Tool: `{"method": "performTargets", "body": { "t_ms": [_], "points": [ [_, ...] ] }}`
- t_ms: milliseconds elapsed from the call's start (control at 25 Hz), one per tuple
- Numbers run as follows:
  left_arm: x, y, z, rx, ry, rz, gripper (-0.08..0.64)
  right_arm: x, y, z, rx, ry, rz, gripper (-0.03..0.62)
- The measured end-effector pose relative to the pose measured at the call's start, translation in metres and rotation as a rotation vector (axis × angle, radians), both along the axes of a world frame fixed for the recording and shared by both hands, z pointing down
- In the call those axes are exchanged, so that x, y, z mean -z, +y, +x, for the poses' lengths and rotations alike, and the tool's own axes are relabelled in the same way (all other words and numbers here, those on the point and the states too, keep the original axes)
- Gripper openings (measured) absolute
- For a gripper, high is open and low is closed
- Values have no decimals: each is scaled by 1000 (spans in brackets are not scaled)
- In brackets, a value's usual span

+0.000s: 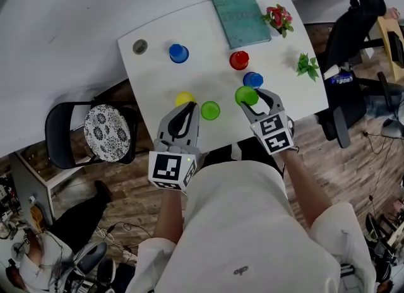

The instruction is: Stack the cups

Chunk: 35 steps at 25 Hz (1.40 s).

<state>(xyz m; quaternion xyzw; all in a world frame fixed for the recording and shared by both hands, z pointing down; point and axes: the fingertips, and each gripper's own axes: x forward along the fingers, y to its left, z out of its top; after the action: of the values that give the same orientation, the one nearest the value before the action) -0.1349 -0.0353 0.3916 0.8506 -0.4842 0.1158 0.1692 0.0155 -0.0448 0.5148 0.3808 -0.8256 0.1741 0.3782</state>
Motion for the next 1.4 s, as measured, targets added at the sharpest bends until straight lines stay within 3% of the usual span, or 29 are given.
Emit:
{"method": "performTargets", "body": {
  "t_ms": [600, 1160, 1400],
  "points": [
    [-12, 11, 0, 1, -21, -34, 31, -70, 18, 30, -4, 64, -52, 230],
    [-11, 18, -5, 11, -34, -35, 31, -79, 13, 34, 7, 66, -9, 235],
    [-9, 17, -3, 6, -35, -26, 31, -74, 15, 32, 15, 47, -10, 281]
  ]
}}
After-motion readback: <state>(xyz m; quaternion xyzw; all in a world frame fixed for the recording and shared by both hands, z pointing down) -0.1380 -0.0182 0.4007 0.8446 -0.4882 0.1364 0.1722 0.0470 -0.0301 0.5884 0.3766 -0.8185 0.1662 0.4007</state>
